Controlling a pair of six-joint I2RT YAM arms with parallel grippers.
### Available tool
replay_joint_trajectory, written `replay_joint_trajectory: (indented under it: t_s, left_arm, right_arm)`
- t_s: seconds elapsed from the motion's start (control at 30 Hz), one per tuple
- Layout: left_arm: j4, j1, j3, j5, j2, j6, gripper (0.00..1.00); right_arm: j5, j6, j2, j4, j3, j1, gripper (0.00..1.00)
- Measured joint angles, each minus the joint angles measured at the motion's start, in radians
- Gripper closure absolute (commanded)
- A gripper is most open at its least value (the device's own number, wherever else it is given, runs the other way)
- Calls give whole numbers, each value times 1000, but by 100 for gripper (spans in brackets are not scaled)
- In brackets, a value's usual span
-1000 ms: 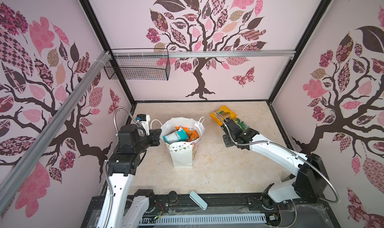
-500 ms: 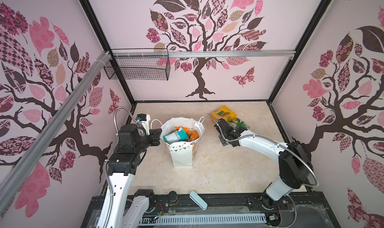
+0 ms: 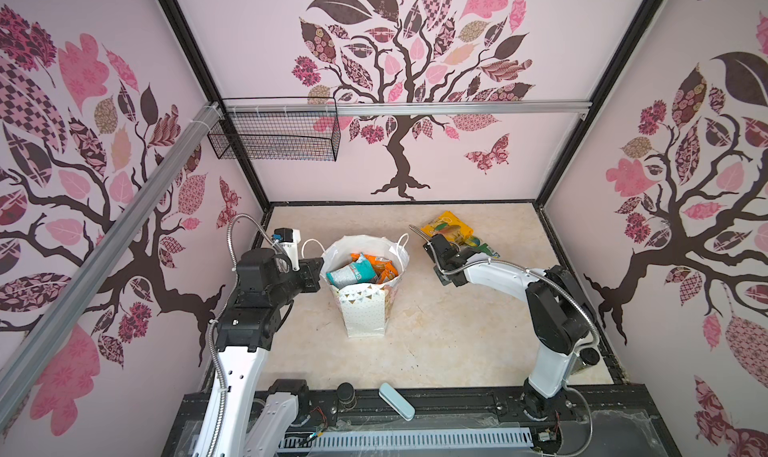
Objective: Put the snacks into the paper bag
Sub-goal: 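Withdraw the right gripper toward the green packet on the table, then lower the right gripper onto the edge of the green packet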
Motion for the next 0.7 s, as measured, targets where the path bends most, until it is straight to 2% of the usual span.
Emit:
replay_joint_trajectory:
  t_s: [0.2,0.3,0.7]
  left_arm:
    - [0,0,0,0,0,0,97]
    - [0,0,0,0,0,0,97]
    - [0,0,0,0,0,0,97]
  right_arm:
    - [20,-21,41,56,0,-33,43]
    - [27,-34,54,88,0,-43,37]
    - [45,-77,139,182,0,-64,37]
